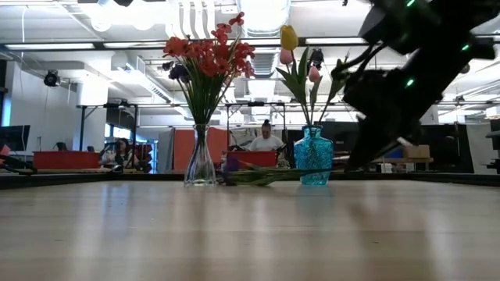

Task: Sort flowers into vase by color
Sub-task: Put the violet flowers into the transparent vase

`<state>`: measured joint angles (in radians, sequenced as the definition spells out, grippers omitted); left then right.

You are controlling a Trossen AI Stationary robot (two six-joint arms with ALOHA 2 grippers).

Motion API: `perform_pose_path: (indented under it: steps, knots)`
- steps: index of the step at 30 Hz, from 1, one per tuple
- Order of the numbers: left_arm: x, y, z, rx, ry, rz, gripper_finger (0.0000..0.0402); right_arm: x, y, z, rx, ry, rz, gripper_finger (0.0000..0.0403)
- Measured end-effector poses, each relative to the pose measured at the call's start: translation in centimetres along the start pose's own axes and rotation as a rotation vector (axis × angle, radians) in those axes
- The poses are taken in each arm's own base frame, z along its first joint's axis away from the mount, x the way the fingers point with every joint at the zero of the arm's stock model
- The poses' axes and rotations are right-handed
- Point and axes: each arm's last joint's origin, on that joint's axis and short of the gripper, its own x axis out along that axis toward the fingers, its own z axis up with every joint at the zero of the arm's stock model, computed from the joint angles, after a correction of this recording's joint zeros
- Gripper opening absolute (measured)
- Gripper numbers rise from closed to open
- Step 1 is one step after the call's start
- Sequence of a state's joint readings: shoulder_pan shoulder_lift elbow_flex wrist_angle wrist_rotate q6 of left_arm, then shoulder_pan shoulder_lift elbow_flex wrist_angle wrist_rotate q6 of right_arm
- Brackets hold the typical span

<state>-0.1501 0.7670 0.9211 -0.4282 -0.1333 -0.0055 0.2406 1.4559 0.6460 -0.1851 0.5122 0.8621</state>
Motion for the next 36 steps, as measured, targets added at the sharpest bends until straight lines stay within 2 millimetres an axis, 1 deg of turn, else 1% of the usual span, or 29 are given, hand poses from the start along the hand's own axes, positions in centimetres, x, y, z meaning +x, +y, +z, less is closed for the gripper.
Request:
perform_pose_path:
  steps: [5, 11, 14, 18, 22, 25, 27, 29, 30, 32, 34, 36]
  knots:
    - [0.0, 0.0, 0.0, 0.000, 0.001, 0.000, 0.0214, -1.9, 1.0, -1.4, 0.056, 0.074, 0.090, 0.0013]
    - [0.0, 0.0, 0.0, 0.008, 0.001, 0.000, 0.0214, -3.6, 2.5, -3.5, 0.124, 0.211, 0.181, 0.0013]
    - [0.0, 0.0, 0.0, 0.030, 0.001, -0.001, 0.0214, -4.6, 3.2, -4.4, 0.135, 0.278, 0.185, 0.0013]
    - [0.0, 0.0, 0.0, 0.030, 0.001, -0.001, 0.0214, -5.8, 4.0, -4.9, 0.145, 0.346, 0.185, 0.0013]
    - [0.0, 0.0, 0.0, 0.030, 0.002, -0.002, 0.0214, -6.6, 4.7, -4.7, 0.170, 0.450, 0.208, 0.0021]
    - [0.1, 0.0, 0.0, 0.031, 0.004, -0.002, 0.0214, -6.9, 4.9, -4.6, 0.208, 0.534, 0.217, 0.0053]
    - [0.1, 0.0, 0.0, 0.031, 0.006, -0.005, 0.0214, -7.0, 4.9, -4.7, 0.231, 0.584, 0.210, 0.0085]
    - [0.2, 0.0, -0.1, 0.031, 0.010, -0.006, 0.0214, -7.2, 4.6, -4.7, 0.241, 0.622, 0.160, 0.0123]
    - [0.3, -0.1, -0.1, 0.032, 0.013, -0.006, 0.0214, -7.2, 4.4, -4.5, 0.238, 0.606, 0.129, 0.0142]
    - [0.5, -0.1, -0.2, 0.033, 0.021, -0.007, 0.0214, -6.8, 4.1, -3.9, 0.249, 0.513, 0.091, 0.0181]
    - [0.7, -0.1, -0.2, 0.034, 0.029, -0.007, 0.0214, -5.9, 4.0, -3.0, 0.244, 0.423, 0.093, 0.0215]
    - [1.0, -0.2, -0.3, 0.035, 0.039, -0.007, 0.0214, -4.6, 4.0, -2.0, 0.222, 0.387, 0.110, 0.0245]
